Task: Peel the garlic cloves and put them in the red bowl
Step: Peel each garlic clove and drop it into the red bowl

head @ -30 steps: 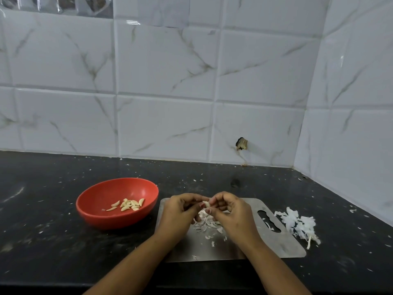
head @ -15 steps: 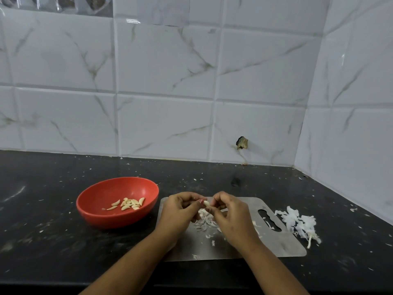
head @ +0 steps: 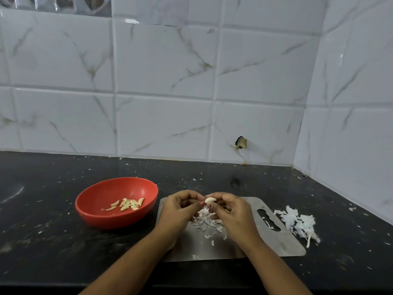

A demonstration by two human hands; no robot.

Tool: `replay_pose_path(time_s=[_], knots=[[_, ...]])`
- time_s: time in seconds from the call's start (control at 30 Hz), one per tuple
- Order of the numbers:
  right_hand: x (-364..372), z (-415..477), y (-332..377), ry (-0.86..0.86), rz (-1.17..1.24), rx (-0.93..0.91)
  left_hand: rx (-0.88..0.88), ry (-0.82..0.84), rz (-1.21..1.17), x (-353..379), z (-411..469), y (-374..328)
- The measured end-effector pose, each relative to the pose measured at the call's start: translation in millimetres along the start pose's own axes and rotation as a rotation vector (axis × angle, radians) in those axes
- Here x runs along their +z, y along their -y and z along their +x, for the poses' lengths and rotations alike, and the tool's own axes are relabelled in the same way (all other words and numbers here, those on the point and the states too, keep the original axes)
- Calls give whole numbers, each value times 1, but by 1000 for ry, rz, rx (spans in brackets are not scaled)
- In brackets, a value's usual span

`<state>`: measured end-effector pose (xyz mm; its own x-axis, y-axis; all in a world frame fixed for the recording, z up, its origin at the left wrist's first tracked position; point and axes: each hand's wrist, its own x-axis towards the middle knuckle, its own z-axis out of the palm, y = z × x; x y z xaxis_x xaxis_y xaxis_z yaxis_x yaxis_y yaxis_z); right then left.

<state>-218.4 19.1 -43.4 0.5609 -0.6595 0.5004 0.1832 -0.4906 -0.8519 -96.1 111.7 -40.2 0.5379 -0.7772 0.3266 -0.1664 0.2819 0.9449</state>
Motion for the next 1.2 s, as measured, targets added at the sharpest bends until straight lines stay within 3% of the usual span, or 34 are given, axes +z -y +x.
replay_pose_path(time_s=[0.3,0.7,0.97,1.2], knots=[[0,1,-1,38,102,49,61,22,120,4,-2,0],[1,1,-3,11,14,44,367,-70,517,3,-1,6],[3,1,-9,-6,-103,-41,266,-81,565,3,-5,4],[2,0,-8,-5,-44,-55,215,-98,504,3,-6,1]])
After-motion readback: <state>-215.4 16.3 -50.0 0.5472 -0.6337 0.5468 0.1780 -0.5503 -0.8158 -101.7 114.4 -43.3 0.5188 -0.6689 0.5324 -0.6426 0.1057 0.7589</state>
